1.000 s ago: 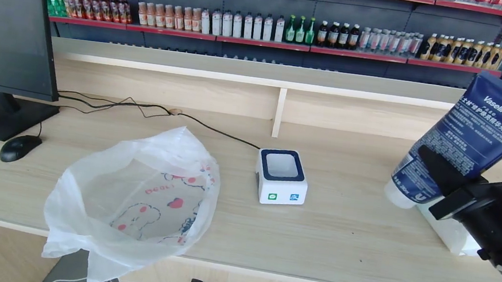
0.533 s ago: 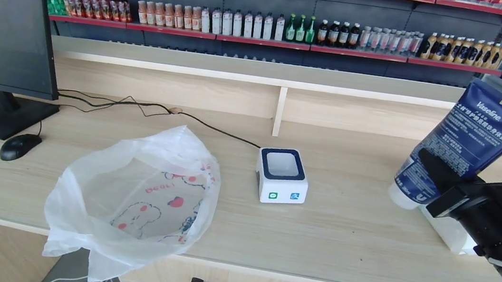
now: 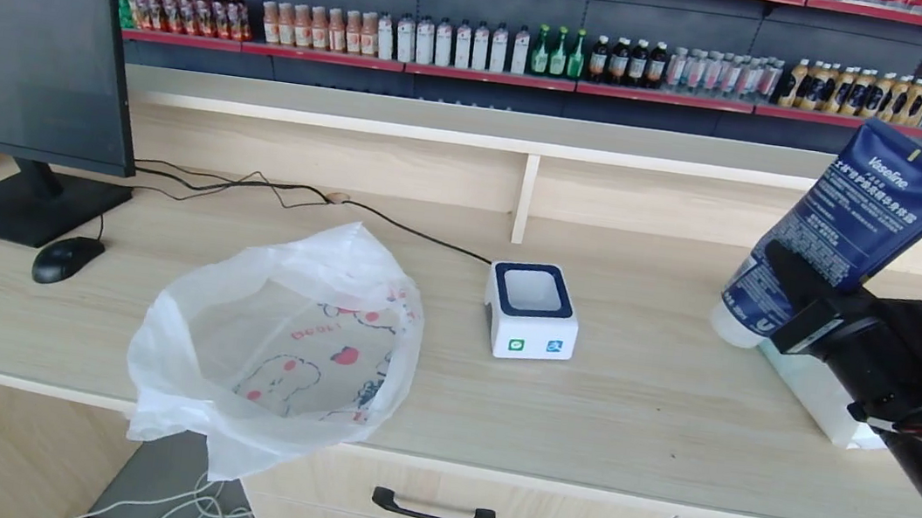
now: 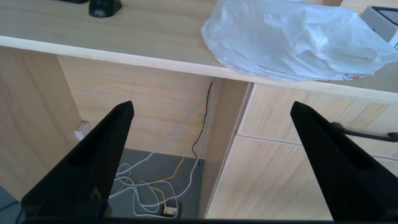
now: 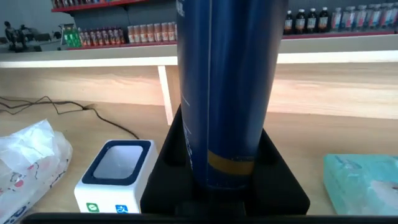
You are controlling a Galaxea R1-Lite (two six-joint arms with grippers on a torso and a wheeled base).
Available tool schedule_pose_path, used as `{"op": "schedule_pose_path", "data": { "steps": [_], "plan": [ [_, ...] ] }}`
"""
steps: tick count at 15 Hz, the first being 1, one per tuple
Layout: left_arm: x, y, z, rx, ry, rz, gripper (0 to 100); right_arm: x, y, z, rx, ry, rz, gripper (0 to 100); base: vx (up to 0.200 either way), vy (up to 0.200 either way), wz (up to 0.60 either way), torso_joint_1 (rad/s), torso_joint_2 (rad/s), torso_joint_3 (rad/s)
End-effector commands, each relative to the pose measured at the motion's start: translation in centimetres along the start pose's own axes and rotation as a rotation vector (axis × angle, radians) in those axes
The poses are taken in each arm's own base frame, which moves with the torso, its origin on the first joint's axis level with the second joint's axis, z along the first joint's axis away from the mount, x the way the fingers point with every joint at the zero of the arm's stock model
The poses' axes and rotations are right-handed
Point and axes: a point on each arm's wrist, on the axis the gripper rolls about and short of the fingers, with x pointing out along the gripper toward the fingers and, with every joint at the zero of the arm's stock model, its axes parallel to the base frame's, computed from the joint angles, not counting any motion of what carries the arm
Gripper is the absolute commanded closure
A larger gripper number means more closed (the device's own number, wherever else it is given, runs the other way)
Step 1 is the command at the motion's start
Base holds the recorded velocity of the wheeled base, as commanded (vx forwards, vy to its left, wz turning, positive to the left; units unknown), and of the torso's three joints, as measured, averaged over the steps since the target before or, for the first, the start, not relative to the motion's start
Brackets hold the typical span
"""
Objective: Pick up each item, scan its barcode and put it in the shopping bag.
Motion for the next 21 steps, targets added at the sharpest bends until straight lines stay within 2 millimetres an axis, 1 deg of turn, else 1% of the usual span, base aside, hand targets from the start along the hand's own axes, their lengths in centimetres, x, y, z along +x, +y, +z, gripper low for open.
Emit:
{"op": "schedule_pose_path", "data": {
  "steps": [1, 8, 13, 14, 15, 16, 17, 18, 20, 21],
  "plan": [
    [0.0, 0.0, 0.0, -0.003, 0.0, 0.0, 0, 0.2, 0.0, -0.2, 0.0, 0.004, 0.0, 100, 0.0, 0.2, 0.0, 0.022, 0.02, 0.002],
    [0.0, 0.0, 0.0, -0.013, -0.002, 0.003, 0, 0.7, 0.5, -0.7, 0.002, 0.011, 0.022, 100, 0.0, 0.2, 0.0, 0.001, 0.0, 0.001],
    [0.0, 0.0, 0.0, -0.015, -0.002, 0.001, 0, 0.7, 0.7, -0.4, -0.01, 0.002, 0.031, 100, 0.0, 0.0, 0.0, 0.0, 0.0, 0.0],
    [0.0, 0.0, 0.0, -0.013, -0.002, 0.003, 0, 0.7, 1.2, -0.1, -0.021, -0.012, 0.05, 100, 0.0, 0.0, 0.0, 0.0, 0.0, 0.0],
    [0.0, 0.0, 0.0, -0.013, -0.003, 0.001, 0, 1.1, 1.3, 0.5, -0.045, -0.042, 0.083, 100, 0.0, 0.0, 0.0, 0.0, 0.0, 0.0],
    [0.0, 0.0, 0.0, -0.012, -0.003, 0.001, 0, 1.2, 1.5, 0.6, -0.08, -0.053, 0.159, 100, 0.0, 0.0, 0.0, 0.0, 0.0, 0.0],
    [0.0, 0.0, 0.0, -0.009, -0.003, 0.001, 0, 1.2, 1.6, 0.5, -0.118, -0.053, 0.206, 100, 0.0, 0.0, 0.0, 0.0, 0.0, 0.0],
    [0.0, 0.0, 0.0, -0.009, -0.002, 0.0, 0, 1.4, 1.5, 0.5, -0.146, -0.059, 0.208, 100, 0.0, 0.0, 0.0, 0.0, 0.0, 0.0],
    [0.0, 0.0, 0.0, -0.009, -0.002, 0.0, 0, 1.3, 2.1, -0.3, -0.183, -0.032, 0.217, 100, 0.0, 0.0, 0.0, 0.0, 0.0, 0.0],
    [0.0, 0.0, 0.0, -0.009, -0.003, 0.001, 0, 1.5, 2.1, -0.4, -0.214, -0.037, 0.215, 100, 0.0, 0.0, 0.0, 0.0, 0.0, 0.0]
  ]
}}
